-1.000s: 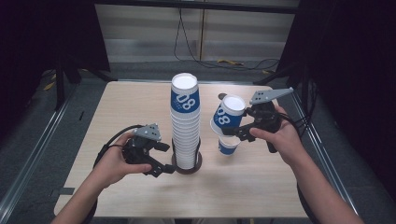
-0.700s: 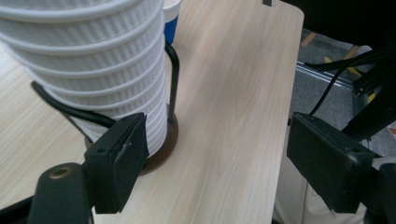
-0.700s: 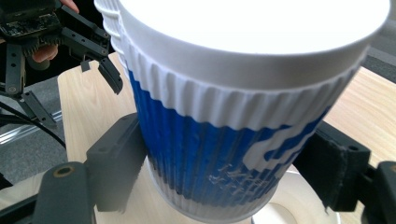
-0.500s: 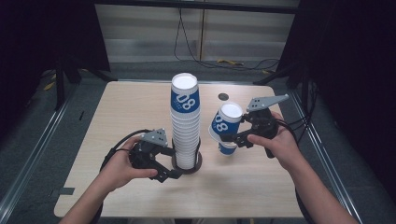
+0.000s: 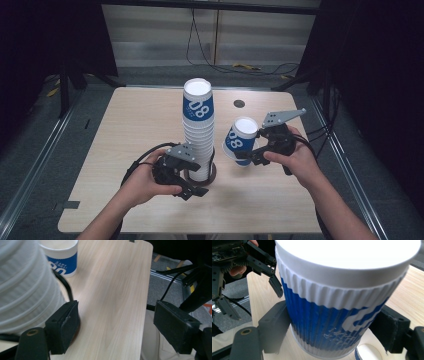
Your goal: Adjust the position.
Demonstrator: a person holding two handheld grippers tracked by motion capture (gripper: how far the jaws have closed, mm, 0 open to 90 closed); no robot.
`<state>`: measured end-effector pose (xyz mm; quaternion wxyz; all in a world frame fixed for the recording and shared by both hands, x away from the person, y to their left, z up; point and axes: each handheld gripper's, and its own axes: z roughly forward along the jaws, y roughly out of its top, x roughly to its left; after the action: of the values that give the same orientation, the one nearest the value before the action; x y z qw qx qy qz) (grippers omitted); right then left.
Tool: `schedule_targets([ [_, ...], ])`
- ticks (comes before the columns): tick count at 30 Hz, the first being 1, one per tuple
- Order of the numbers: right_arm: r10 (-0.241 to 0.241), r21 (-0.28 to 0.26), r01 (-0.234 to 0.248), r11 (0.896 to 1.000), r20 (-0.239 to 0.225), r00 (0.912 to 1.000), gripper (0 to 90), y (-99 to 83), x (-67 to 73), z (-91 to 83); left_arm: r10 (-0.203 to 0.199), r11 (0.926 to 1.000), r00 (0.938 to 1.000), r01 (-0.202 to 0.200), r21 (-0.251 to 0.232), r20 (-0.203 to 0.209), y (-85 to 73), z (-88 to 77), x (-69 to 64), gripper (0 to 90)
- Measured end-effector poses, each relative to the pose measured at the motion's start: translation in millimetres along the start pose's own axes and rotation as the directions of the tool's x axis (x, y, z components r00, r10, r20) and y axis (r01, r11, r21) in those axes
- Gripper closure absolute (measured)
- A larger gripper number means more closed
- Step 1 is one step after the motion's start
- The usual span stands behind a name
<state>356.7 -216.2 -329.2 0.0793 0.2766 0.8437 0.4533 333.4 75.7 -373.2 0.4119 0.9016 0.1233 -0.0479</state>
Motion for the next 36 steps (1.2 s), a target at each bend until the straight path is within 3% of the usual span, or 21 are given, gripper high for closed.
schedule_targets([
  [36, -0.001, 0.010, 0.001, 1.000, -0.001, 1.0000, 20.9, -25.9, 4.0, -9.1, 0.044, 0.9988, 0.9990, -0.044, 0.023, 0.009, 22.8, 39.2, -6.8, 21.2],
])
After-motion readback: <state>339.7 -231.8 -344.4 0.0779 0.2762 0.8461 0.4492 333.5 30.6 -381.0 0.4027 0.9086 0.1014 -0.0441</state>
